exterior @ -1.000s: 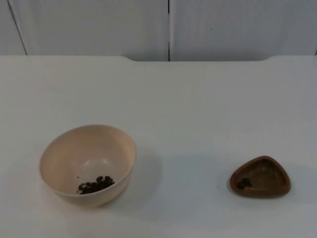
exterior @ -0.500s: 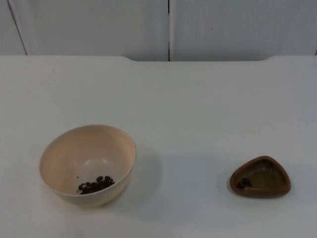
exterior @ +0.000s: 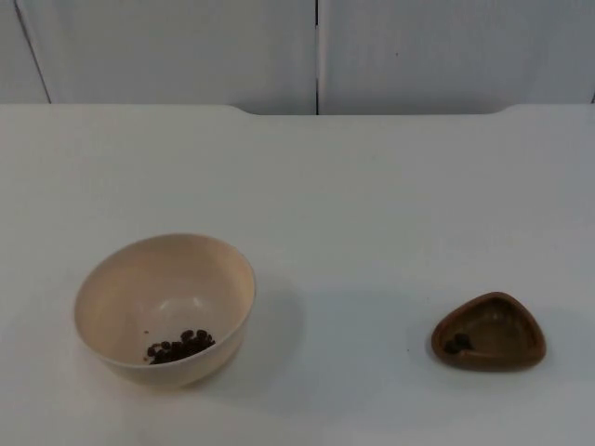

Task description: Pick up the bowl with the left hand and pour the coffee beans from the cup into the bowl with the right hand.

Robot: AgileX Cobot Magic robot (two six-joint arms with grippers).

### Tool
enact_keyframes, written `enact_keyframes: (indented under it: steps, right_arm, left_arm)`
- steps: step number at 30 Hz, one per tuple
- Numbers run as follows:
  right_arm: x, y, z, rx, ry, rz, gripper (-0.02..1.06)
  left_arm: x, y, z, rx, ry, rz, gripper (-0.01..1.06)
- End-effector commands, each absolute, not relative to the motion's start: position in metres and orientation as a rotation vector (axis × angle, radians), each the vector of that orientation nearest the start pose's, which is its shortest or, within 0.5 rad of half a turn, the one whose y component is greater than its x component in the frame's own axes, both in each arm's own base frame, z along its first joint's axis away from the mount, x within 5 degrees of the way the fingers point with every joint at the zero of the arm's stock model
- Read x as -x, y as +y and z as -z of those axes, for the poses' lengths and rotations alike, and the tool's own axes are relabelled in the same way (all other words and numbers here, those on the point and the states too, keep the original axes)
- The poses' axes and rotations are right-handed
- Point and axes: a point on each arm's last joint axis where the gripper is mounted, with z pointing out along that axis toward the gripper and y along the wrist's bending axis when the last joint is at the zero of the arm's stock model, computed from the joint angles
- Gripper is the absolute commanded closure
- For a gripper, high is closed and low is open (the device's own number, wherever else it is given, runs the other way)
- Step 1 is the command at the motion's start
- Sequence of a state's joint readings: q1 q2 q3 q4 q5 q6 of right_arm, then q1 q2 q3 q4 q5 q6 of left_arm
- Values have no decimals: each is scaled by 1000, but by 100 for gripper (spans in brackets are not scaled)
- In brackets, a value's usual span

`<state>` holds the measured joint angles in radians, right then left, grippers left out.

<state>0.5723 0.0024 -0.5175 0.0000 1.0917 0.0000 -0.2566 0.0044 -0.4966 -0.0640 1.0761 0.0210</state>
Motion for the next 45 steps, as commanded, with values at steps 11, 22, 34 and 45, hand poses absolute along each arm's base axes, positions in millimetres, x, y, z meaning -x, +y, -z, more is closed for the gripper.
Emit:
enact_keyframes:
  steps: [11,22,34,45]
  right_arm:
    - [6,-4,-279,594,1980,-346,-1]
    - [6,-3,-280,586,1981,-348,-1]
    - [7,-2,-280,374,2021,-223,-1]
    - [7,0,-280,169,2042,-98,-1]
  left_arm:
    - [6,-4,-274,-285,2050,223,0]
    - [6,-4,-274,-285,2050,223,0]
    - [6,-4,-274,-285,2050,223,0]
    - [6,-4,-274,-285,2050,223,0]
